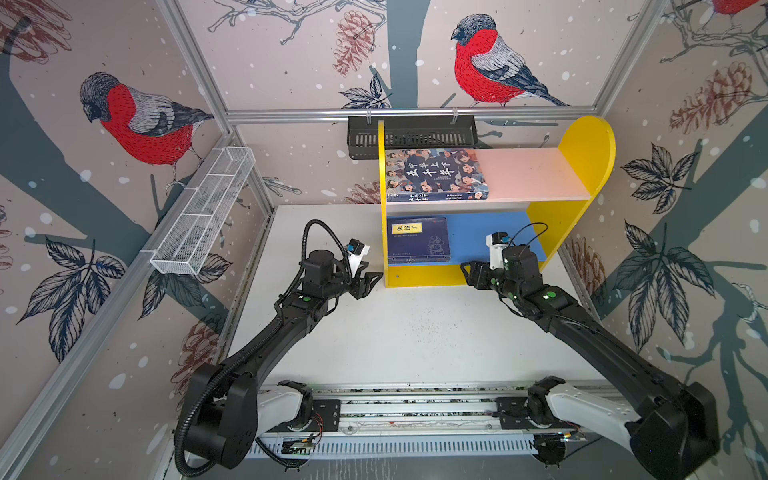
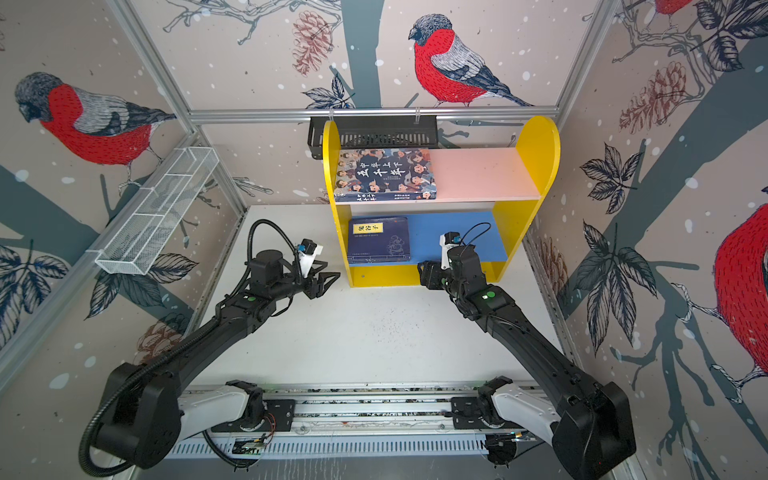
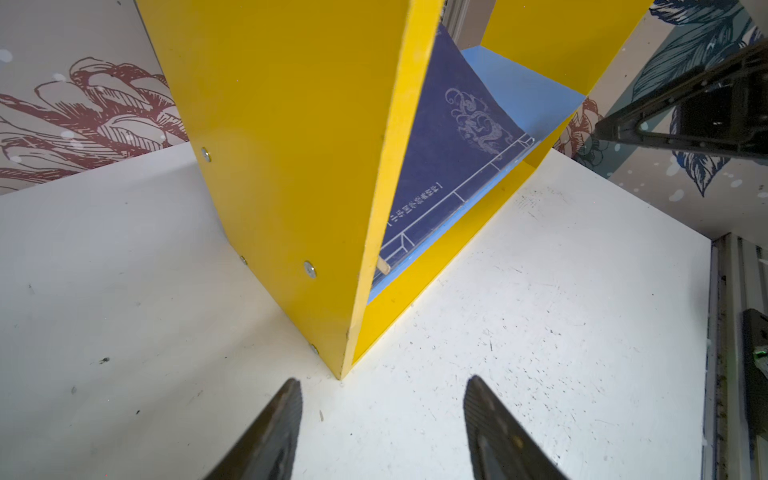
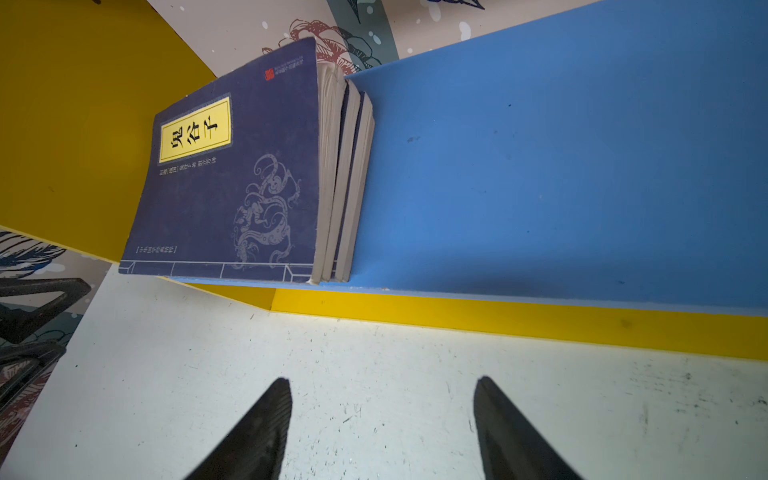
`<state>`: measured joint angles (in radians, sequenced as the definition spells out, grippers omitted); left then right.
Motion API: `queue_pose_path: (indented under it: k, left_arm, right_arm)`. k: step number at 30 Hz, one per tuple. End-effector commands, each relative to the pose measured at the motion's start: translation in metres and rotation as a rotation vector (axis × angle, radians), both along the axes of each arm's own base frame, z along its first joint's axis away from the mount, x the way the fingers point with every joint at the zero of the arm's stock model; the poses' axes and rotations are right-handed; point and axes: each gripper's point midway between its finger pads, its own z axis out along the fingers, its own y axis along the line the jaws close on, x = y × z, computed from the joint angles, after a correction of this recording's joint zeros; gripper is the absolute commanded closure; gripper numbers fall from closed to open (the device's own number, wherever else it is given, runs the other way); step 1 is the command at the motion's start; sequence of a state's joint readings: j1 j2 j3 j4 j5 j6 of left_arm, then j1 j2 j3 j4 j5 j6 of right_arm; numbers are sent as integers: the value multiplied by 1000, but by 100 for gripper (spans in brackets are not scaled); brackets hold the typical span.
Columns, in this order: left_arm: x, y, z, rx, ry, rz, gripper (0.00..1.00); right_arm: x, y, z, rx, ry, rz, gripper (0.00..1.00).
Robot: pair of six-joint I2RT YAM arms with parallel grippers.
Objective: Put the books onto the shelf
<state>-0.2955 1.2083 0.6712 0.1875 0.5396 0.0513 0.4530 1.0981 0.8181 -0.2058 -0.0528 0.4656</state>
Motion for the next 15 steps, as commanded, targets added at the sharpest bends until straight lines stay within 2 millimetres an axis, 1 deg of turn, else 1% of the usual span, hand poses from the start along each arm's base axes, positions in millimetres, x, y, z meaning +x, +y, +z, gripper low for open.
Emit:
queue_pose_path:
  k: [1,4,12,15]
  left_arm:
    - [12,-1,11,-28,-55,27,38]
    - [18,-4,10,-47,-49,38,39]
    - [15,-17,12,-101,-104,-22,41]
    - [18,-19,15,-116,-132,-9,41]
  right_arm:
    - [6,1,4,-27,-22,-8,30]
    - [9,5,3,-36,-21,-4,29]
    - [14,11,-1,-54,-5,9,29]
    - [15,13,0,-56,-3,15,29]
